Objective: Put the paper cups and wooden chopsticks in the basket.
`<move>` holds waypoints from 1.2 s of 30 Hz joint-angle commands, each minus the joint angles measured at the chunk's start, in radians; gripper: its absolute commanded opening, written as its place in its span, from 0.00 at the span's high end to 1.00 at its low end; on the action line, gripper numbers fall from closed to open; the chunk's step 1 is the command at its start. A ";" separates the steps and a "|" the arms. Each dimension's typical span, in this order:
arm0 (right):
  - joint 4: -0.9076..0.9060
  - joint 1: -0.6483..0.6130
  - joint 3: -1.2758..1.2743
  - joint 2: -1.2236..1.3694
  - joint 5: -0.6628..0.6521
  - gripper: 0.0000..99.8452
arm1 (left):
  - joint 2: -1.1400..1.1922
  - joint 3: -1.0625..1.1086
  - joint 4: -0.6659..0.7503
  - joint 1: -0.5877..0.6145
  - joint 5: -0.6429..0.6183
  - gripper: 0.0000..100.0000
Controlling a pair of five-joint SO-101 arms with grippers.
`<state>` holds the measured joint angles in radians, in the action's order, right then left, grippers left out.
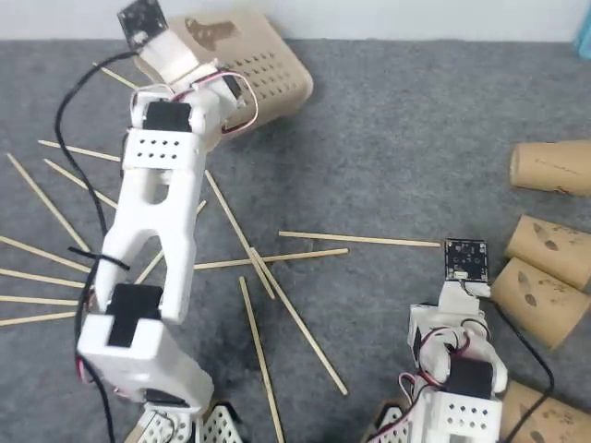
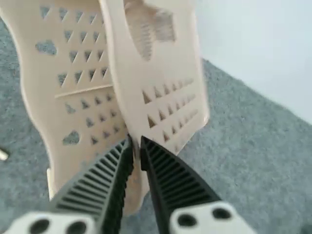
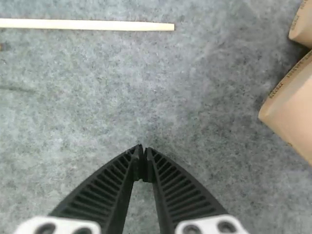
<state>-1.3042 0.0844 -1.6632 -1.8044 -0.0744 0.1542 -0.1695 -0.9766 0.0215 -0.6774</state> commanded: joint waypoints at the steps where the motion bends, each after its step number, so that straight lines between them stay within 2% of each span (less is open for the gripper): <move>1: -0.007 0.010 -0.018 -0.010 -0.012 0.99 | -0.120 -0.137 -0.135 -0.012 0.012 0.99; 8: -0.007 0.010 -0.018 -0.010 -0.012 0.99 | -0.124 -0.325 -0.385 -0.055 0.012 0.99; 14: -0.007 0.012 -0.018 -0.010 -0.012 0.99 | -0.126 -0.332 -0.443 -0.063 0.034 0.99; 18: -0.007 0.012 -0.018 -0.010 -0.012 0.99 | -0.155 -0.341 -0.620 -0.044 0.229 0.95; 22: -0.007 0.012 -0.018 -0.010 -0.012 0.99 | -0.229 -0.309 -0.784 -0.037 0.528 0.85; 25: -0.007 0.012 -0.018 -0.010 -0.012 0.99 | -0.358 -0.194 -0.769 0.015 0.663 0.85; 30: -0.007 0.012 -0.018 -0.010 -0.012 0.99 | -0.649 0.157 -0.654 0.011 0.672 0.85; 36: -0.007 0.012 -0.018 -0.010 -0.012 0.99 | -1.049 0.690 -0.368 0.011 0.672 0.84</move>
<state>-1.3042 0.0844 -1.6632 -1.8044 -0.0744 -0.6912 0.2770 -1.4891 0.0307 -0.0161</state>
